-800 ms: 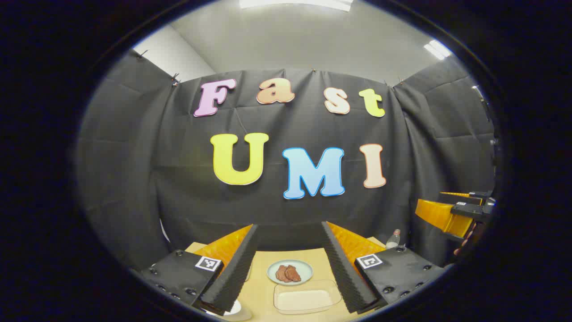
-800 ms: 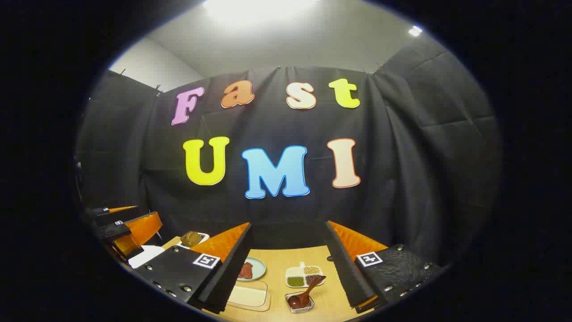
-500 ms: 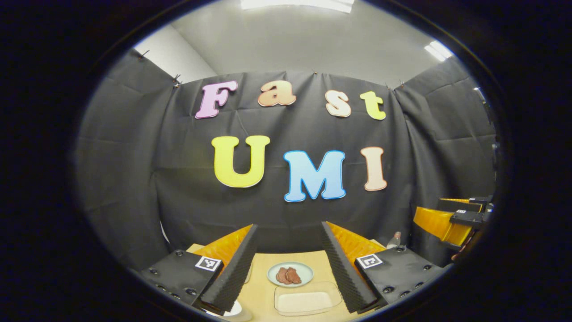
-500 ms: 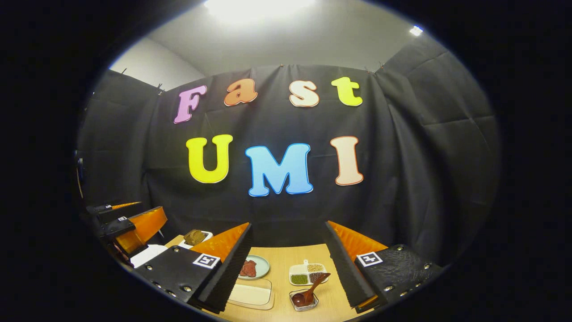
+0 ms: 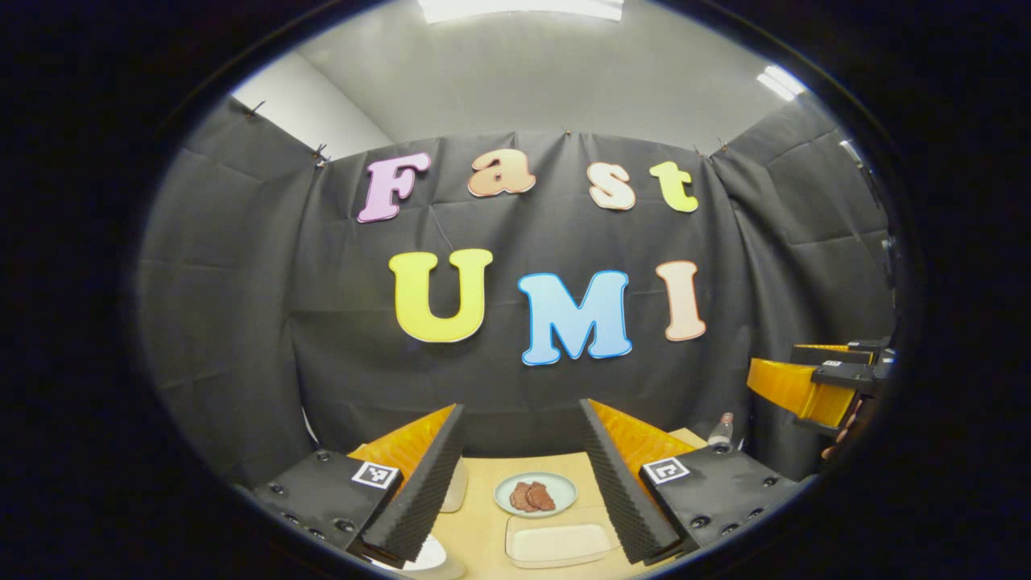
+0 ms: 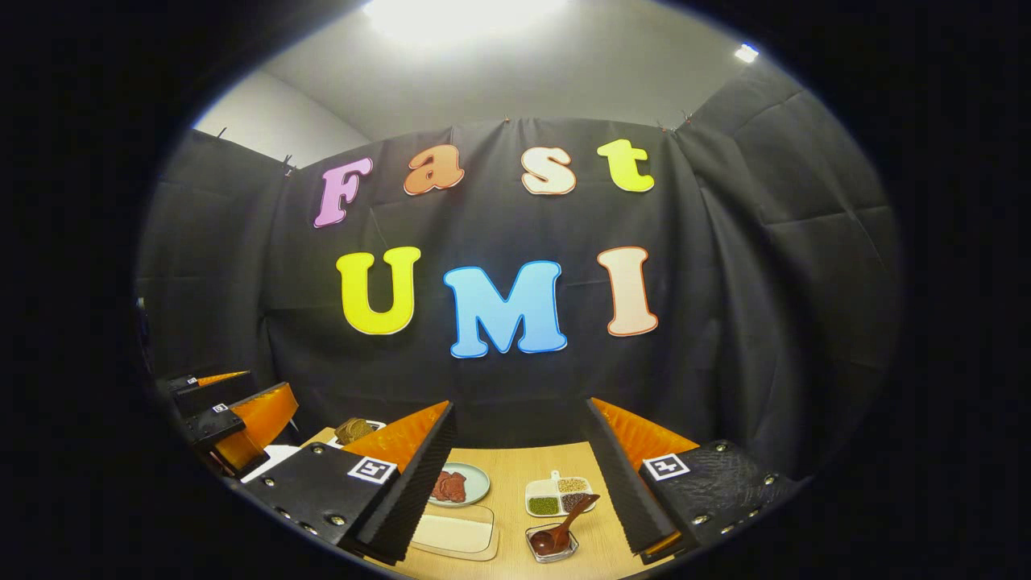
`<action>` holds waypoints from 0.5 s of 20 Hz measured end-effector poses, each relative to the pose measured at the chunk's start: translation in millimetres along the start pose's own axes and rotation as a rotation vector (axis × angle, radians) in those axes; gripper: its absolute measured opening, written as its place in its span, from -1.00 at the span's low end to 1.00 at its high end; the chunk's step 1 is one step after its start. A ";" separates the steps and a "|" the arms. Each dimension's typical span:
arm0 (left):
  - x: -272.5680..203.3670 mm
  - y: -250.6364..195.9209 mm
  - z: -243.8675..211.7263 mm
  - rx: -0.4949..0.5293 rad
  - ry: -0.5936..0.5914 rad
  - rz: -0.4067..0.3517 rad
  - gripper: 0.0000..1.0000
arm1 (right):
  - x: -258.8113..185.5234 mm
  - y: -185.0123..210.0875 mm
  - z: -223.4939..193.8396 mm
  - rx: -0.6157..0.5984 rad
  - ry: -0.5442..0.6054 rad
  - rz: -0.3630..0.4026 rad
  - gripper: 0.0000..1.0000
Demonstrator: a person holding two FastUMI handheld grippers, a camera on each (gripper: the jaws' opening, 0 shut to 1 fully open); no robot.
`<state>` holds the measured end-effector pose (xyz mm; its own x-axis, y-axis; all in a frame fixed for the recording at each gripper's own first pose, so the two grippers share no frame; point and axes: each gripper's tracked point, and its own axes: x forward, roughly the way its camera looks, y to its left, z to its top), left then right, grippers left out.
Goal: Close the left gripper, press the button to open the rice cooker; take a wooden spoon from the chopstick holder with the right hand, scoop a spoonful of rice and pour it into the rice cooker, then put the wooden spoon back into the chopstick holder.
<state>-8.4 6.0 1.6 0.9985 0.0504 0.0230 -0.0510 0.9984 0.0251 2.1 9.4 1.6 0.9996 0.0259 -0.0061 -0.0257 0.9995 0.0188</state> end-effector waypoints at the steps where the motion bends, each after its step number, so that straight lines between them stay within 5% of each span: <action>1: -0.7 3.5 0.4 0.001 0.000 0.009 0.82 | -0.3 -0.2 -1.2 0.001 0.001 0.001 0.92; 7: -3.3 27.6 -14.4 0.005 0.018 0.043 0.87 | 1.4 -3.5 -4.9 0.002 -0.005 -0.003 0.91; 10: -2.5 37.9 -24.6 0.025 0.027 0.052 0.63 | 4.3 -9.3 -4.6 0.009 -0.008 -0.020 0.91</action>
<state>-12.3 44.3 -22.0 0.9947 0.1031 -0.0023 -0.1028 0.9935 0.0491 6.6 0.4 -3.2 1.0000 0.0056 0.0017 -0.0056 0.9996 0.0278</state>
